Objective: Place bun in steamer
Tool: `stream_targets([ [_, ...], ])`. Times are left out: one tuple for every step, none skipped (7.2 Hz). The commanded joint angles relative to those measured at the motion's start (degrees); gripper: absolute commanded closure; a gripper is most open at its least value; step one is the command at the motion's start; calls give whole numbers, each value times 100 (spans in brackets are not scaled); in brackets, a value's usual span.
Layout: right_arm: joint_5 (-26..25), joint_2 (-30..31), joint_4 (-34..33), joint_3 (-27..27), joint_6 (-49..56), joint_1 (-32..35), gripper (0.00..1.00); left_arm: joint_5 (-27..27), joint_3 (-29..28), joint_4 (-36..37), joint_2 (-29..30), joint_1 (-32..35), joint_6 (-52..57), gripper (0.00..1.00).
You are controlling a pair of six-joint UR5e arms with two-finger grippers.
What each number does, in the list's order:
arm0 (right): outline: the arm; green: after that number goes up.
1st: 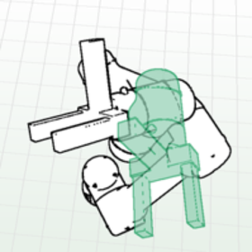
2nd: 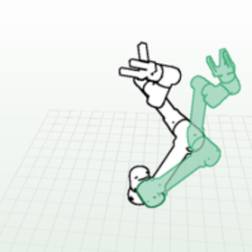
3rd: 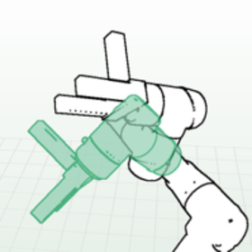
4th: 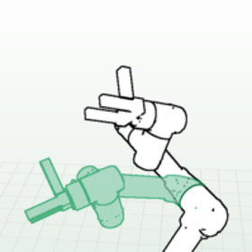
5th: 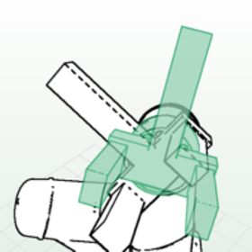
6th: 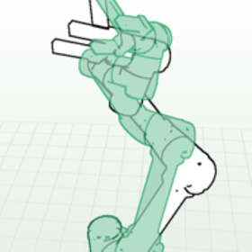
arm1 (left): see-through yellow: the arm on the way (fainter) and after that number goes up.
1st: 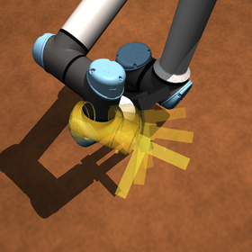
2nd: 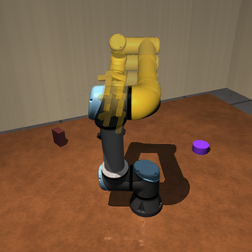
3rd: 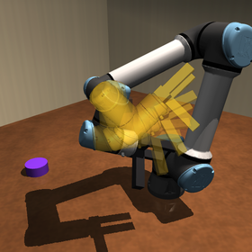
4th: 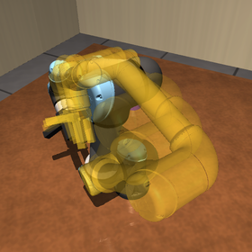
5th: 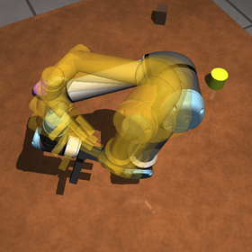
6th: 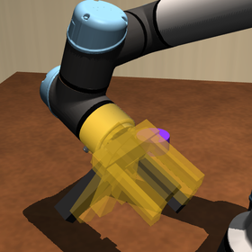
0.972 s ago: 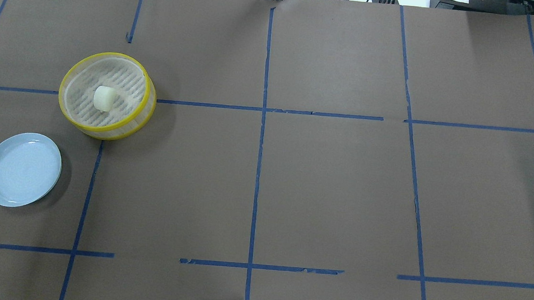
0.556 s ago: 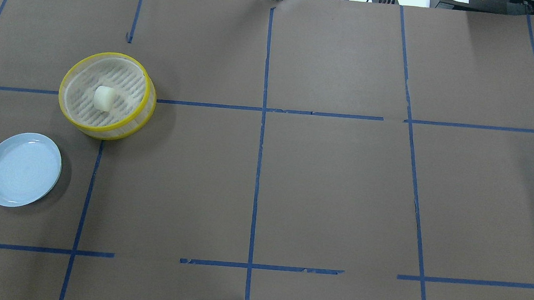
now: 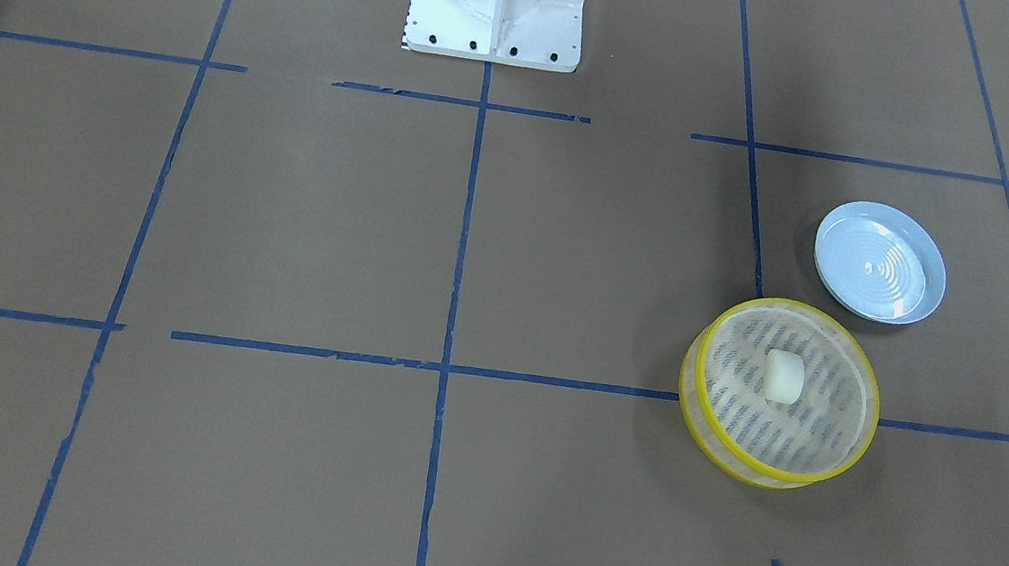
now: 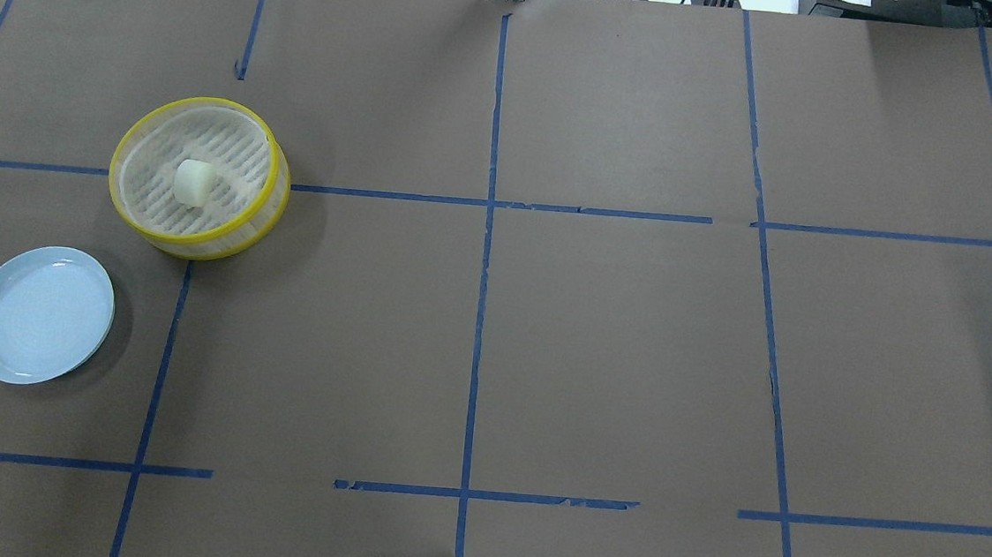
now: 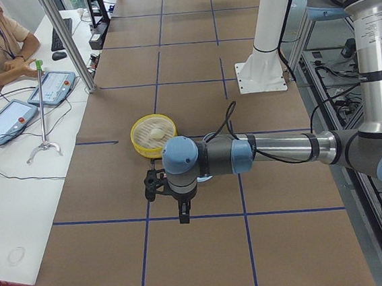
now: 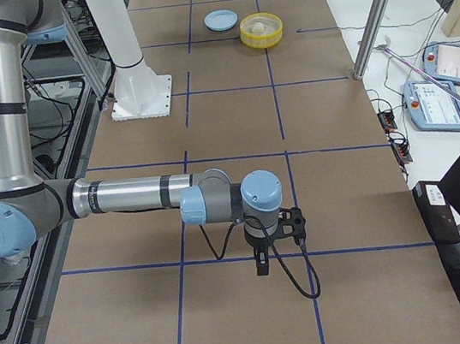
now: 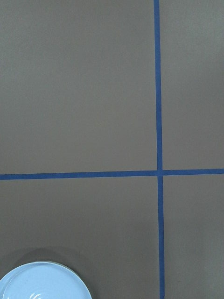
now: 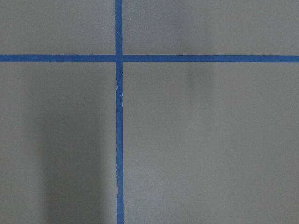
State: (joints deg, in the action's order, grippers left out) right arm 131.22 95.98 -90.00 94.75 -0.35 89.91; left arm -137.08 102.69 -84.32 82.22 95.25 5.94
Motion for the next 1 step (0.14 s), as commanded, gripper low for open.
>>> stream_targets([
  [0, 0, 0, 0, 0, 0, 0, -3, 6, 48, 58, 11, 4, 0],
])
